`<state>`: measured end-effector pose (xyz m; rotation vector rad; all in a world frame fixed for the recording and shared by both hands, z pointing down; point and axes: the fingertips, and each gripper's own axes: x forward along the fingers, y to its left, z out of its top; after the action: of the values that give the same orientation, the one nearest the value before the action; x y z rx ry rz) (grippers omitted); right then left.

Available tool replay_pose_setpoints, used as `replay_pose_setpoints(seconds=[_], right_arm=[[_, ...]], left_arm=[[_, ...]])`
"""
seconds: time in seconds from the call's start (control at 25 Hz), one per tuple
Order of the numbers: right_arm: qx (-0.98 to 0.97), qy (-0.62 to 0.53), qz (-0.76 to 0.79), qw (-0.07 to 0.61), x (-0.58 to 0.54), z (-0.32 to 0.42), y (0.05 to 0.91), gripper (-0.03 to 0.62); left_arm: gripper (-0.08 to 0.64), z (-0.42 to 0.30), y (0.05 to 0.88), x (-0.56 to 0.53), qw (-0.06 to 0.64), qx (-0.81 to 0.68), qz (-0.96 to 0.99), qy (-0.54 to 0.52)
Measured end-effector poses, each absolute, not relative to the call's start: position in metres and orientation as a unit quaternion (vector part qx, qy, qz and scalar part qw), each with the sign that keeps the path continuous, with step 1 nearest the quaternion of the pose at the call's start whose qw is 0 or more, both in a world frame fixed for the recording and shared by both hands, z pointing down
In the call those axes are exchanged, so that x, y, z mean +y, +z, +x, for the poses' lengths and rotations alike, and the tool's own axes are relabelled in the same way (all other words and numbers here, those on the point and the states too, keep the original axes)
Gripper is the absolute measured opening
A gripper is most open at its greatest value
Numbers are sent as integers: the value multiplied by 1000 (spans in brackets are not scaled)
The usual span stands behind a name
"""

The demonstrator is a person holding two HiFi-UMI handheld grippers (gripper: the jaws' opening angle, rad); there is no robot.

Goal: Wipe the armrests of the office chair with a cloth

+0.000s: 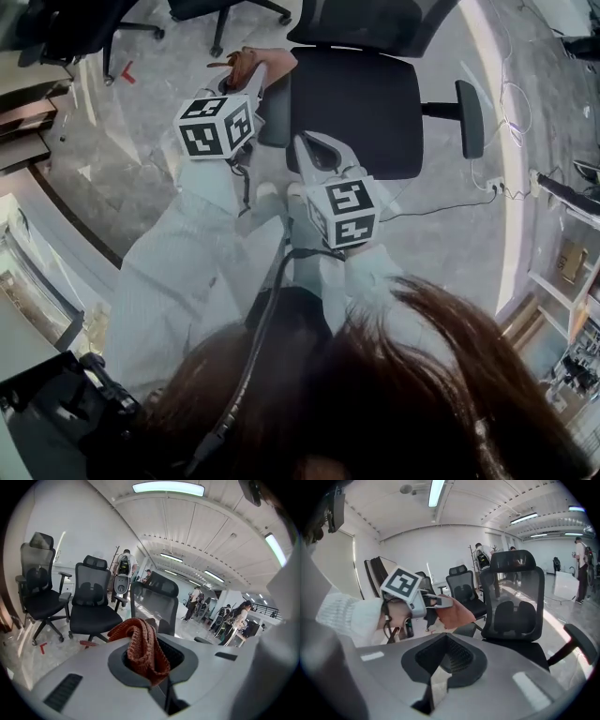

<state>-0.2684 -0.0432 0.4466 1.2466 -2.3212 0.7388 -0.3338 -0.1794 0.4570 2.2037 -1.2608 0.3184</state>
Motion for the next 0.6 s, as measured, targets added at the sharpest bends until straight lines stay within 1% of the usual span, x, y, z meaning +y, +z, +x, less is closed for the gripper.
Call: replay_pose_setpoints(seconds=[0.12,0.2,0.28,0.44,0.6], right_arm=[[-829,270,443,209,-37,-274,457,2],[-828,278,439,210,-33,-276,464,2],[-829,287,433,207,-31,-274,468,2],[-830,301,433,183,-30,-265,464,2],[-831,298,435,177,-31,-259,458,2]], left_arm=[[34,-331,485,-202,310,-477,814,120],[34,-327,506,-209,346,-467,806,113],[34,-321,529,-209,383,-449,797,127],[34,-323,573,-186,453,-418,764,189],[34,-331,587,-152,483,-402,751,201]])
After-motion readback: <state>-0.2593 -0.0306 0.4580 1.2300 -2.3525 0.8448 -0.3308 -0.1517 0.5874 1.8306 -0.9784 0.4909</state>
